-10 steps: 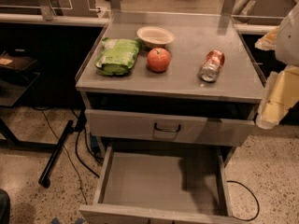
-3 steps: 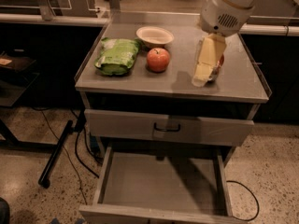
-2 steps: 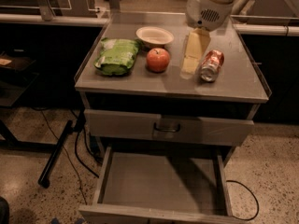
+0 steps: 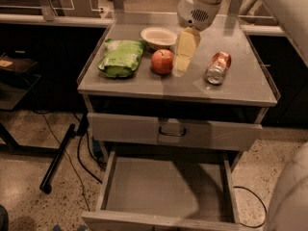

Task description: Place apple into middle drawer

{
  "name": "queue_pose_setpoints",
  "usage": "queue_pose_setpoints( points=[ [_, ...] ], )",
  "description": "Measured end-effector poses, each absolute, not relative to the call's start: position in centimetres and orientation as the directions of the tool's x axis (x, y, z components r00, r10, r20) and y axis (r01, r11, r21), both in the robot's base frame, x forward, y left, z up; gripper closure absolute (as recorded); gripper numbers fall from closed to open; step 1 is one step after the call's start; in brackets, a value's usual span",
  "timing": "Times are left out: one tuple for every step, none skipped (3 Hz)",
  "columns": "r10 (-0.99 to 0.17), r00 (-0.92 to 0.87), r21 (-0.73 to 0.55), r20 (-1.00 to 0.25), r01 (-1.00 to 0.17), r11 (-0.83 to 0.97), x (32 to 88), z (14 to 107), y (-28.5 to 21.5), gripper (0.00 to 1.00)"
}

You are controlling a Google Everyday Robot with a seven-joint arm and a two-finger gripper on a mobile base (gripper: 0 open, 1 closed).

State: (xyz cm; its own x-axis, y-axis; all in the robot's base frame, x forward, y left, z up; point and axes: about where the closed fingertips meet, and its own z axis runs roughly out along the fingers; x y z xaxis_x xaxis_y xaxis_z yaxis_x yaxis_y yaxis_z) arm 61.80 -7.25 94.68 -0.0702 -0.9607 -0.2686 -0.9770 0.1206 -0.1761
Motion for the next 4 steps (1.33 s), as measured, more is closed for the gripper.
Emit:
queue_pose_setpoints(
  points=[
    [-0.944,-0.075,-0.185,-0.322,-0.973,0.140,63.4,94.3,-5.7,0.00],
    [-0.927,-0.083,-0.187,-0.365,-0.969,0.160,65.8,94.1,-4.1,0.00],
    [-0.913,-0.105,-0.165,-0.394,-0.969,0.183,67.8,92.3,-2.9,0.00],
    [-0.905,-0.124,-0.146,-0.407,-0.969,0.199,68.7,90.6,-2.7,0.00]
  ],
)
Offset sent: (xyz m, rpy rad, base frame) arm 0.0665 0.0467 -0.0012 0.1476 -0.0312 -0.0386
